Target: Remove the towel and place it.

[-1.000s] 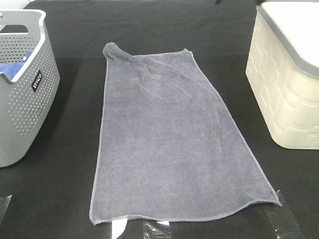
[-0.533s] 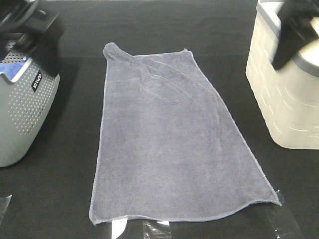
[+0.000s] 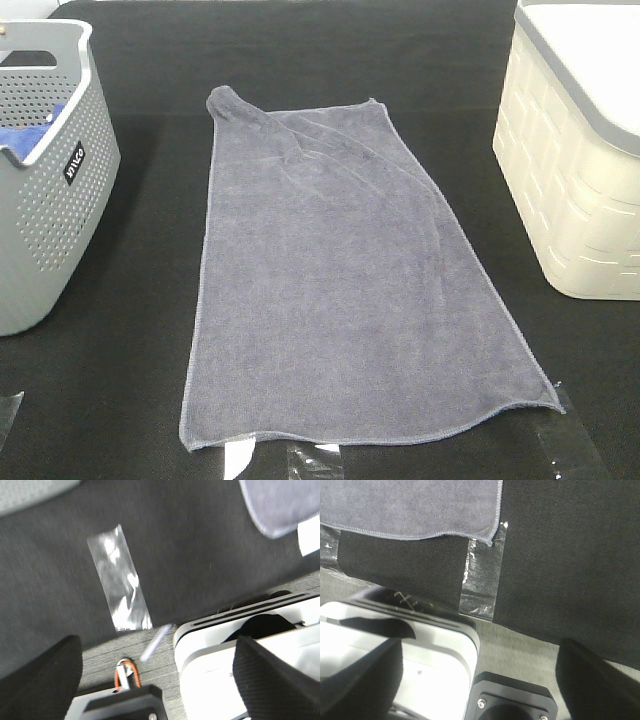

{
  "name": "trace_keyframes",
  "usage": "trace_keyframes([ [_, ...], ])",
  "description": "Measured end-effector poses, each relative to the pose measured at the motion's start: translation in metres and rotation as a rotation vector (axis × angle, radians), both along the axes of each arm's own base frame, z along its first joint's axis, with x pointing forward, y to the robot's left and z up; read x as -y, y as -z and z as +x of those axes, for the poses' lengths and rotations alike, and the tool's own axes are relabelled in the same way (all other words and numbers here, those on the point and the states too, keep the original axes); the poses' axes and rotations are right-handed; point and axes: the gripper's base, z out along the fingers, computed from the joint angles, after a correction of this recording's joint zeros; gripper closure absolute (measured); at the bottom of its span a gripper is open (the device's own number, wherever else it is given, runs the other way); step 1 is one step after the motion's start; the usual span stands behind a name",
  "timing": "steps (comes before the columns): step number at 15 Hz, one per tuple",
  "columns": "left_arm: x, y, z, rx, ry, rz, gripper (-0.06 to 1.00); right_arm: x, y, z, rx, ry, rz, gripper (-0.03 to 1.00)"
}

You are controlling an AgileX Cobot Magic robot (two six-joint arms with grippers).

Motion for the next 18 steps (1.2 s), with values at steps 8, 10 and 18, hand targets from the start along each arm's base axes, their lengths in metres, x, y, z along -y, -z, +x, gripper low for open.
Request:
trace_keyframes([
  [8, -0.049, -0.001, -0.074, 0.459, 0.21, -0.252, 0.17, 0.023, 0.015, -0.076, 0.502, -0.107, 0.135, 0.19],
  [10, -0.054, -0.004, -0.084, 0.543, 0.291, -0.261, 0.17, 0.023, 0.014, -0.088, 0.587, -0.165, 0.17, 0.19],
  [18, -0.054, -0.004, -0.088, 0.584, 0.395, -0.232, 0.17, 0.023, 0.015, -0.092, 0.613, -0.19, 0.181, 0.19],
])
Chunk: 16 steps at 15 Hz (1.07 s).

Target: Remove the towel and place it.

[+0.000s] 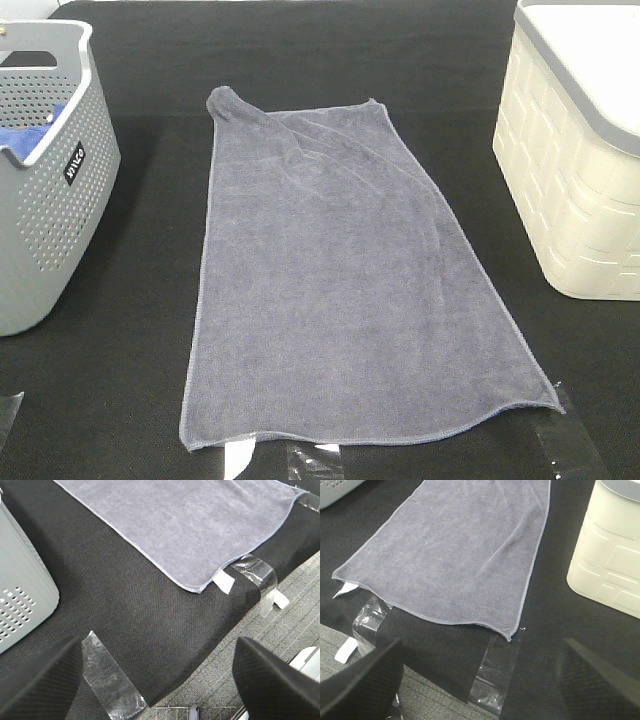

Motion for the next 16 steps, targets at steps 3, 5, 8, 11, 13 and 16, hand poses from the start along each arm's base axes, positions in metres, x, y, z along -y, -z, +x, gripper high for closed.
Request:
trace_keyframes([
  [3, 0.0, 0.0, 0.0, 0.0, 0.001, 0.001, 0.17, 0.0, 0.0, 0.0, 0.0, 0.0, 0.0, 0.19],
  [5, 0.0, 0.0, 0.0, 0.0, 0.002, 0.001, 0.17, 0.0, 0.0, 0.0, 0.0, 0.0, 0.0, 0.19],
  [8, 0.0, 0.0, 0.0, 0.001, -0.009, 0.001, 0.17, -0.001, 0.0, 0.001, -0.002, 0.107, 0.006, 0.19],
  [11, -0.004, 0.0, 0.002, 0.002, -0.213, 0.0, 0.17, -0.001, 0.0, 0.003, 0.0, 0.315, 0.006, 0.19],
  [13, -0.009, -0.001, -0.001, 0.035, -0.378, -0.015, 0.17, -0.001, 0.0, 0.004, 0.0, 0.405, 0.006, 0.19],
  [16, -0.013, -0.002, -0.019, 0.152, -0.553, -0.055, 0.17, -0.002, 0.0, -0.005, 0.066, 0.428, 0.014, 0.19],
])
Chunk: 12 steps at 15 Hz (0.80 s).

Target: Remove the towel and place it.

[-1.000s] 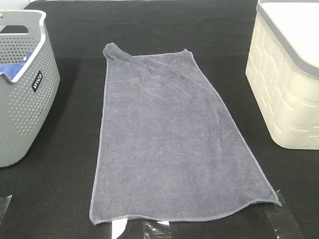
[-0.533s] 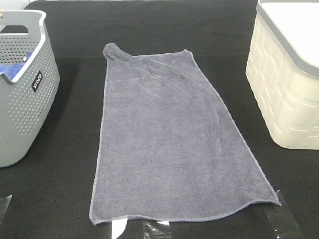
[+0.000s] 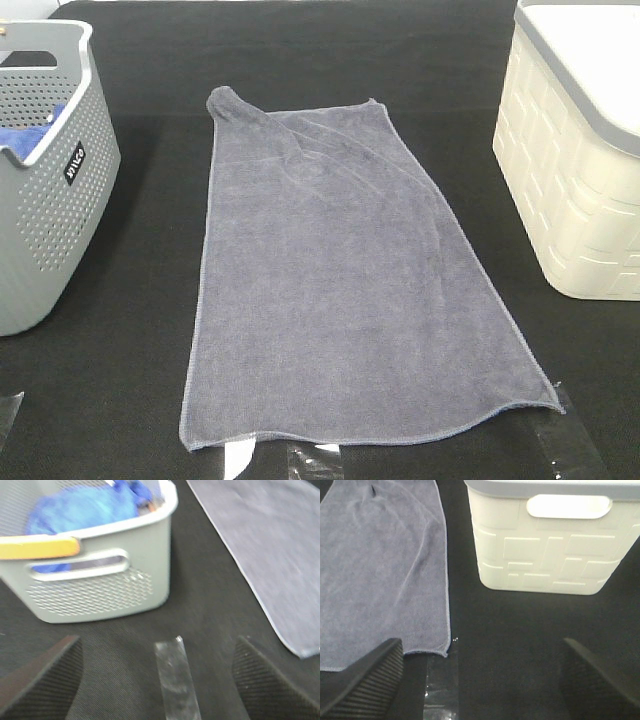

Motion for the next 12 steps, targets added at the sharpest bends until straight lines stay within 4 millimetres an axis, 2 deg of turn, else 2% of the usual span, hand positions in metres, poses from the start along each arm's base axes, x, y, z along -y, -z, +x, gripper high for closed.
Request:
trace_keyframes([
  [6, -0.0003, 0.0001, -0.0026, 0.017, -0.024, 0.004, 0.17, 0.0006, 0.0008, -0.0028, 0.011, -0.11, 0.002, 0.19],
  [12, -0.0004, 0.0001, -0.0026, 0.017, -0.024, 0.006, 0.17, 0.0001, 0.0008, -0.0028, 0.012, -0.113, 0.007, 0.19],
])
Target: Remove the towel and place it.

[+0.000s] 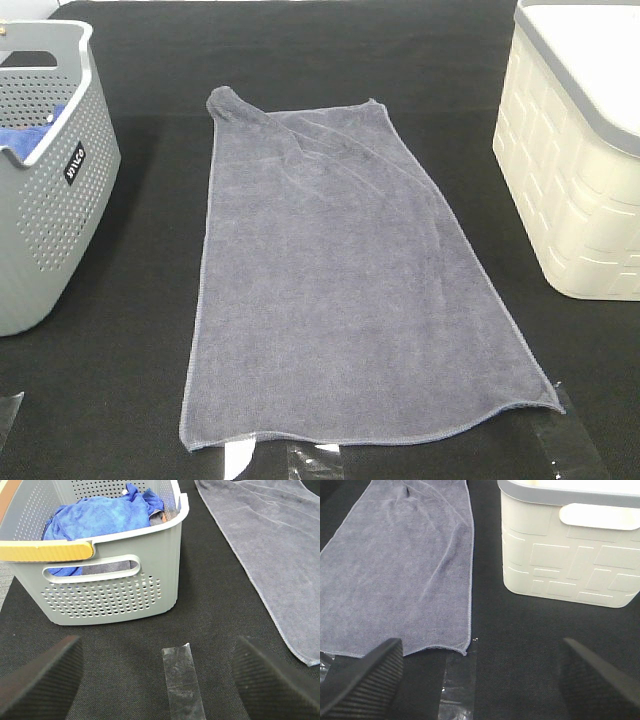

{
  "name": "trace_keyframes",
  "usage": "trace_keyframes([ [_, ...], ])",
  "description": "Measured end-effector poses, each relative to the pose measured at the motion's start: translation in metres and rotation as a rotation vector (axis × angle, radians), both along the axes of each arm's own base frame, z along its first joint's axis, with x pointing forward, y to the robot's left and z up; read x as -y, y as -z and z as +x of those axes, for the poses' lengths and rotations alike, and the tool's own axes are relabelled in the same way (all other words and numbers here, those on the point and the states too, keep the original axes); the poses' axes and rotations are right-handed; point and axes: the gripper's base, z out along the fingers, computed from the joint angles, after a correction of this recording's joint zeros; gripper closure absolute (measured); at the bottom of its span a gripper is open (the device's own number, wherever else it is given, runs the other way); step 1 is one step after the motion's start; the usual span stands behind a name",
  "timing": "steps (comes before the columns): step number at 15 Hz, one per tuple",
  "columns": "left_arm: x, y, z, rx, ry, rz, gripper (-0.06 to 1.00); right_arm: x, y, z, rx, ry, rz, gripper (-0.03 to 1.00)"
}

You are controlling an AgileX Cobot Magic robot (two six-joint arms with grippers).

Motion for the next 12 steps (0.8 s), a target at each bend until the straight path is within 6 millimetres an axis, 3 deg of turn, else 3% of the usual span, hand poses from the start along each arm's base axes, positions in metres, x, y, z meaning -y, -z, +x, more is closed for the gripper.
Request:
trace_keyframes([
  [12, 0.0, 0.0, 0.0, 0.0, 0.001, 0.003, 0.17, 0.0, 0.0, 0.0, 0.0, 0.0, 0.0, 0.19],
])
